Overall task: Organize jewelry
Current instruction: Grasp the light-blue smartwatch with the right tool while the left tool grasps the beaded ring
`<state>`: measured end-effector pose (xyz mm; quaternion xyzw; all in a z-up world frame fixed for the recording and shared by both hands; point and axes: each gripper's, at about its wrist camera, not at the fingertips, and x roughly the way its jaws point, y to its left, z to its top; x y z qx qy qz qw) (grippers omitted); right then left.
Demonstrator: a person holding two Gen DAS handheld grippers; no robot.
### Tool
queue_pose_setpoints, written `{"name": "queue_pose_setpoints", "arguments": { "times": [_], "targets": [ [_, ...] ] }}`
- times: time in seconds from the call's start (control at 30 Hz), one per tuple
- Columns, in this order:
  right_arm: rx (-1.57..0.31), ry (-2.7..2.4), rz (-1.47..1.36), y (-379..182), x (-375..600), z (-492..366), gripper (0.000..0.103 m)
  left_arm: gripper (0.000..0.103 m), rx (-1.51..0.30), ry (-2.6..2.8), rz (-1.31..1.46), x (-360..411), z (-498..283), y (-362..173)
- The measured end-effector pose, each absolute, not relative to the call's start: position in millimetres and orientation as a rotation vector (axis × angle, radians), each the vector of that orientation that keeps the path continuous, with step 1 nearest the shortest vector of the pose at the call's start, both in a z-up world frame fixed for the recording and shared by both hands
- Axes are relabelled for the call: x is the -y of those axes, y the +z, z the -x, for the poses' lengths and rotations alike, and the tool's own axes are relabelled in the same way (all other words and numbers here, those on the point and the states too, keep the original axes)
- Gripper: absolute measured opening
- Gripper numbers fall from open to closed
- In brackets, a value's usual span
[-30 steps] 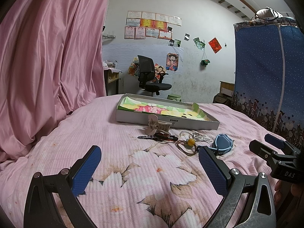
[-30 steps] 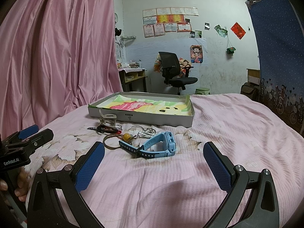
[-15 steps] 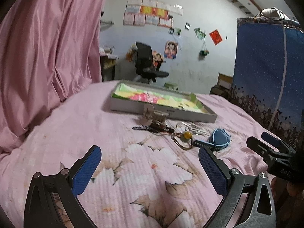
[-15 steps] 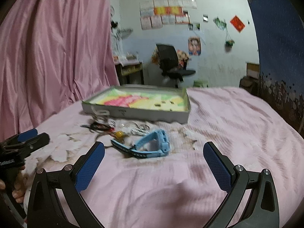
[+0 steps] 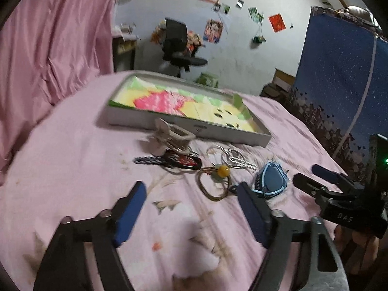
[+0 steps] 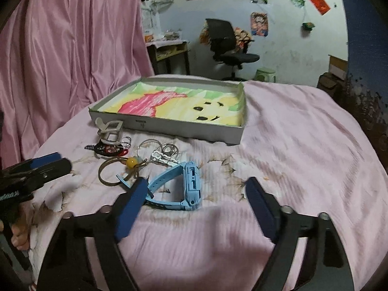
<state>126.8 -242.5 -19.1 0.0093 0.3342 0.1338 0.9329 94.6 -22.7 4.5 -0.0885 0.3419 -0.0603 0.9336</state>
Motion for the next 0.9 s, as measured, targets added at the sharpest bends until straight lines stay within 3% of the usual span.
{"name": "queue_pose_setpoints", "arguments": {
  "times": [0.17,0.27,0.47,0.53,0.67,0.9],
  "targets": [
    [-0.739,0.298,-0.025,-27.5,240.7,-143.6,0.058,0.039,-0.818,-0.186,0.206,27.1,-122.4,-8.9],
    [-0.764,0.316,-0.040,-31.9,239.8,-153.4,0.052,0.027,-0.874,-0.223,0.215,29.9,-134.8,-14.9],
    [-0.809,0.334,-0.046,-42.5,233.9,-165.3,0.042,0.016,-0.984,-0.238,0.239,33.9,-156.0,-30.8],
    [-0.820,0.339,-0.053,-44.8,232.7,-167.0,0.034,0.009,-0.998,-0.226,0.240,34.7,-159.8,-33.8],
    [-0.824,0.351,-0.070,-47.2,233.7,-166.7,0.016,0.004,-0.982,-0.217,0.277,30.6,-157.0,-31.7],
    [-0.778,0.361,-0.095,-41.4,237.6,-160.7,0.015,0.003,-0.894,-0.213,0.264,25.3,-143.9,-4.4]
  ]
}}
